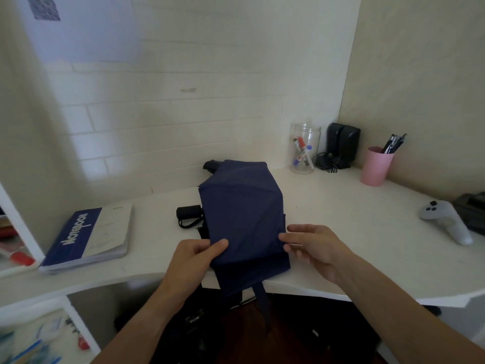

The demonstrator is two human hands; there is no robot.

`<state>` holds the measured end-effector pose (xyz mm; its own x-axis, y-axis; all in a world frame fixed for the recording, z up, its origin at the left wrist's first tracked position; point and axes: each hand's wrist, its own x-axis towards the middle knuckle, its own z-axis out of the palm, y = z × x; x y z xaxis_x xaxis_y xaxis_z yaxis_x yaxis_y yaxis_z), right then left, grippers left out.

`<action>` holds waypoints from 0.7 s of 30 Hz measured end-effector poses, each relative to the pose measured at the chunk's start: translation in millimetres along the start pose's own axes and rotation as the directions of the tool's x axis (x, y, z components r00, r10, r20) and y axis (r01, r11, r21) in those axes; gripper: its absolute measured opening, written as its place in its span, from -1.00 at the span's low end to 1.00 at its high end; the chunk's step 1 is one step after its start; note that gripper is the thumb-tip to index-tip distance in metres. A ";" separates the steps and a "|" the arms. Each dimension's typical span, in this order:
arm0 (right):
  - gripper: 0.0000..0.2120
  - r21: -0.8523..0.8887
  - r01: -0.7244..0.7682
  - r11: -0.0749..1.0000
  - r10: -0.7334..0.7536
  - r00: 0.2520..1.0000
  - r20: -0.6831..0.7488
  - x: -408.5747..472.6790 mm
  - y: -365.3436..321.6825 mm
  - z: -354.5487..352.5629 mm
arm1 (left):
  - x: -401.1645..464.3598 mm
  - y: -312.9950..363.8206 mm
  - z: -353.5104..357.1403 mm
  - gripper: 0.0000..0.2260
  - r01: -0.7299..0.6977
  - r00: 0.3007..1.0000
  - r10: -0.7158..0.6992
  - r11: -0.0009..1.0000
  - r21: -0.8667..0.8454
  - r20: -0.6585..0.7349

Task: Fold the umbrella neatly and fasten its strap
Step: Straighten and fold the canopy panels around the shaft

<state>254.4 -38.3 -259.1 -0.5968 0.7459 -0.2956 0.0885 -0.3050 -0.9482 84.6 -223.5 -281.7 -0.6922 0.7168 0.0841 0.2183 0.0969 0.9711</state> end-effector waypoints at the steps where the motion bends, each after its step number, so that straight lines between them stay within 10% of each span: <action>1: -0.65 0.000 -0.026 1.000 0.026 1.000 -0.014 -1.0 0.6 -1.8 | 0.1 -3.8 -2.0 -0.56 -0.027 1.000 0.026 0.996 0.081 0.011; 5: -0.63 -0.155 -0.050 0.987 0.039 0.997 -0.074 -8.6 -1.3 -6.7 | 0.4 -20.4 -8.4 -0.57 -0.136 0.990 0.133 0.868 0.478 0.041; 7: -0.71 -0.415 0.152 0.897 -0.256 0.945 -0.205 -7.3 -3.9 1.2 | -1.3 -21.0 -7.6 -0.64 -0.197 0.974 0.225 0.778 0.597 0.028; 10: -0.87 -0.671 0.623 0.402 -0.792 0.604 0.087 -4.5 -8.9 28.0 | -1.7 -21.0 -6.3 -0.63 -0.178 0.975 0.219 0.706 0.685 0.027; 12: -0.80 -0.700 0.714 -0.003 -0.752 0.460 0.473 4.9 -2.0 40.9 | -1.5 -20.2 -6.3 -0.61 -0.133 0.988 0.149 0.682 0.719 0.041; 17: -0.43 -0.747 0.618 -0.245 -0.298 0.685 0.665 25.0 36.1 28.8 | -9.3 -18.8 -14.5 -0.61 -0.096 0.993 0.109 0.616 0.782 0.036; 21: -0.27 -0.760 0.616 -0.206 -0.166 0.744 0.647 27.4 42.9 24.0 | -11.5 -12.3 -14.3 -0.66 -0.289 0.831 0.553 0.525 0.800 -0.063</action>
<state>222.7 -45.1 -305.1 -0.9749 0.2222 0.0125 0.2207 0.9724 -0.0755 80.1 -242.8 -291.4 -0.4975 0.6055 0.6211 0.8653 0.3963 0.3068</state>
